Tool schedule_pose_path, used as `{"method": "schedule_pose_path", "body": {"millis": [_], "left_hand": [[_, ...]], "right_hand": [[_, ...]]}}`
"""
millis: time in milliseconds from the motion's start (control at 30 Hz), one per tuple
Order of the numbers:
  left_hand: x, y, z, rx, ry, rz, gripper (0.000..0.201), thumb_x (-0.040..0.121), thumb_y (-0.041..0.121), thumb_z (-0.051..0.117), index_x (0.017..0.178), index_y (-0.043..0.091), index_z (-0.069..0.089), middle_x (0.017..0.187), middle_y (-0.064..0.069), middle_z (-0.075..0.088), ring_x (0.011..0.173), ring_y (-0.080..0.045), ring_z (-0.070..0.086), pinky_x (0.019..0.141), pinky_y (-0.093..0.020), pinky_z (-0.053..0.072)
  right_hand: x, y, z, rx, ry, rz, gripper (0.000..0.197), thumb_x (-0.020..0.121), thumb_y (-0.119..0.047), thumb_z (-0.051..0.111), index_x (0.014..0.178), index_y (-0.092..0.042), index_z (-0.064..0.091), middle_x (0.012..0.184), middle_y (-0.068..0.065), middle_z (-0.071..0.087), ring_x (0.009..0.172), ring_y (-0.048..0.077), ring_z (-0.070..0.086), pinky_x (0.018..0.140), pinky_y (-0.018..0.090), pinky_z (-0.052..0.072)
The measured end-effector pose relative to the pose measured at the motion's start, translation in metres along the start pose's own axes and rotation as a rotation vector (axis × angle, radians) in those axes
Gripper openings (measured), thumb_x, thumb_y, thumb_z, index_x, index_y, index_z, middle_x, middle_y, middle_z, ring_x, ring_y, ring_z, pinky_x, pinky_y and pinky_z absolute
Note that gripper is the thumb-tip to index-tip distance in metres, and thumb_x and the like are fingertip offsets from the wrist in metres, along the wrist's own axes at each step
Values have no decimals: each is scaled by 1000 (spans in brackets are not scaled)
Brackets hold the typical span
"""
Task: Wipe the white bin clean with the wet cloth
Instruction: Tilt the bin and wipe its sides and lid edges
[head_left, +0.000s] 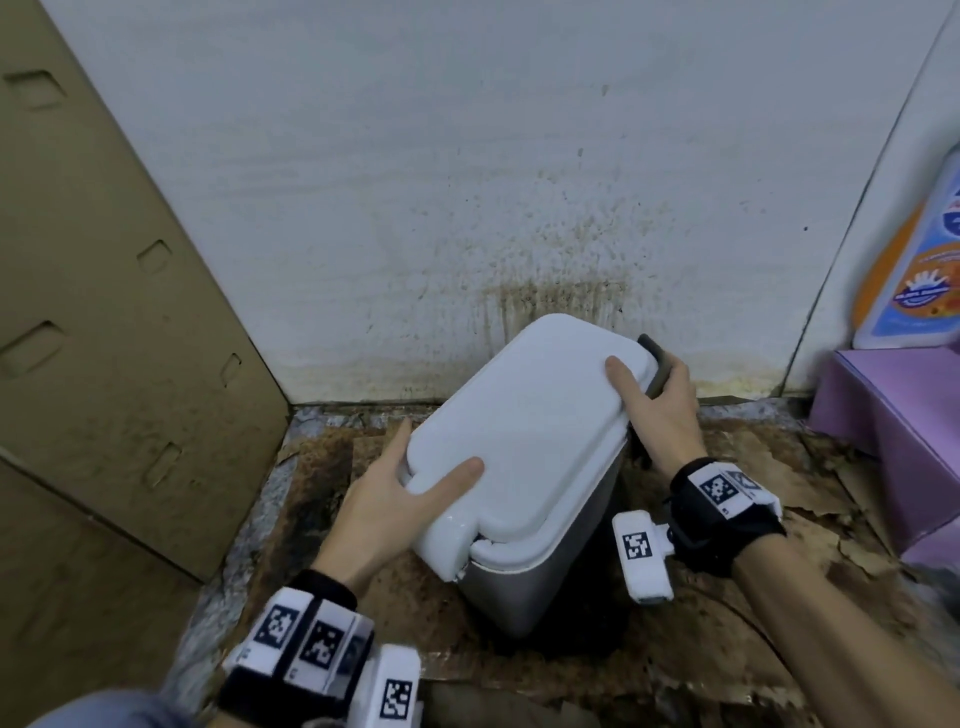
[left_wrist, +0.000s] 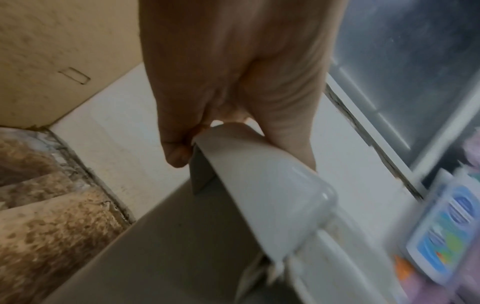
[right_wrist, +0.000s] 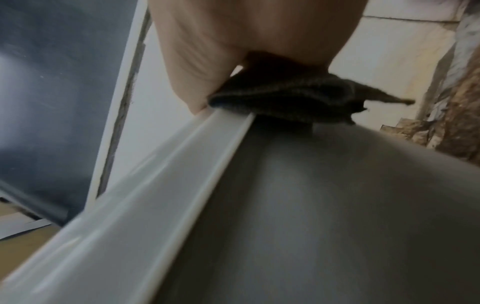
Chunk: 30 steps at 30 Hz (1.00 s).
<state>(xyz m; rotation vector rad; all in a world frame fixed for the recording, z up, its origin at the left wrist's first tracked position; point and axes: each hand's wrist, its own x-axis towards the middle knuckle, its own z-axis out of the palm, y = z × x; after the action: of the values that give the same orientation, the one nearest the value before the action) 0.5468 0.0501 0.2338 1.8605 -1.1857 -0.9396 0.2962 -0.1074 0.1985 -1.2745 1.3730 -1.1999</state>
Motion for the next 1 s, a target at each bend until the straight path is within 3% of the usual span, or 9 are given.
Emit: {"method": "schedule_pose_path", "body": {"millis": [33,100,200,333,433,567,667,900,1000], "left_hand": [[7,1,-7,0,-23,-5,119,60,84,77,159,45,25,138,28,50,122,-3,58,102,-38,54],[18,5,-16,-5,-91,18,114,65,78,77,161,43,24,143,26,46,111,7,58,86,-24,58],[28,12,-18,-18,-137,45,103,74,64,73,162,37,25,158,24,34,102,16,51,66,-11,54],[34,11,-7,-23,-148,38,92,83,54,74,161,32,30,160,21,32,115,3,51,64,-7,52],[36,3,-4,-62,-141,35,80,78,61,78,148,41,45,143,23,52,108,2,63,76,-17,59],[36,-11,-2,-97,-60,16,91,71,74,79,149,44,45,137,16,63,115,-9,68,94,-41,60],[30,-14,5,-81,26,33,75,74,77,73,139,45,55,129,17,68,111,-10,70,95,-45,59],[24,-20,10,84,129,-95,112,59,98,55,144,25,49,132,1,62,109,-21,66,91,-48,58],[16,-17,10,154,129,-186,123,56,103,48,149,23,38,139,-5,52,116,-27,59,94,-50,56]], "right_hand": [[-7,1,0,-9,57,-8,76,81,-63,69,145,-38,38,147,-5,35,143,22,26,113,47,34],[-22,0,0,-29,170,-3,78,86,-54,69,150,-27,33,151,-1,29,144,21,17,113,41,28],[-41,-3,2,-51,313,25,83,86,-50,69,150,-17,29,151,5,28,143,22,17,110,38,27],[-51,6,-1,-58,367,75,88,85,-51,70,152,-14,25,153,8,26,143,23,16,115,46,28],[-55,14,-1,-59,332,65,91,85,-54,70,153,-16,23,152,5,25,142,21,15,115,45,27],[-53,15,-1,-57,294,68,94,83,-58,70,153,-18,21,150,3,23,141,21,13,116,48,29],[-49,11,-4,-54,246,81,90,85,-58,67,153,-21,22,150,4,23,142,21,11,113,43,27],[-26,7,-25,-43,75,130,70,91,-61,57,150,-31,35,152,2,25,145,23,14,111,43,26],[-11,10,-33,-33,-4,119,74,80,-76,58,143,-39,45,149,-6,39,143,23,29,115,46,31]]}}
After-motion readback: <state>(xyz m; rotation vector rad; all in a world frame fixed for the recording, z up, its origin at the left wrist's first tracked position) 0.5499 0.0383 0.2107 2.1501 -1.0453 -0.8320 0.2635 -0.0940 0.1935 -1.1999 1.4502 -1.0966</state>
